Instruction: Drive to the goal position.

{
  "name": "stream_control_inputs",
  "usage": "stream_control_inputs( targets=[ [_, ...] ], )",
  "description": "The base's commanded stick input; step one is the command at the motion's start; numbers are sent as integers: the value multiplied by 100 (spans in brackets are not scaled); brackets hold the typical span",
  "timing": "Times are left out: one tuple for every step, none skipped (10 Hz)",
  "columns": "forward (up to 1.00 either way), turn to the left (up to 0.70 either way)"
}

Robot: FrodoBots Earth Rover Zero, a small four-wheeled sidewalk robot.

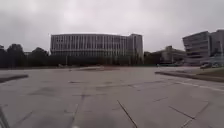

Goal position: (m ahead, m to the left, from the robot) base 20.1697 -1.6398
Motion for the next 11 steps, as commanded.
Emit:
stream_control_inputs(
  targets=[
    [70,0],
    [70,0],
    [70,0],
    [70,0],
    [70,0],
    [70,0],
    [70,0],
    [70,0],
    [70,0],
    [70,0],
    [70,0]
  ],
)
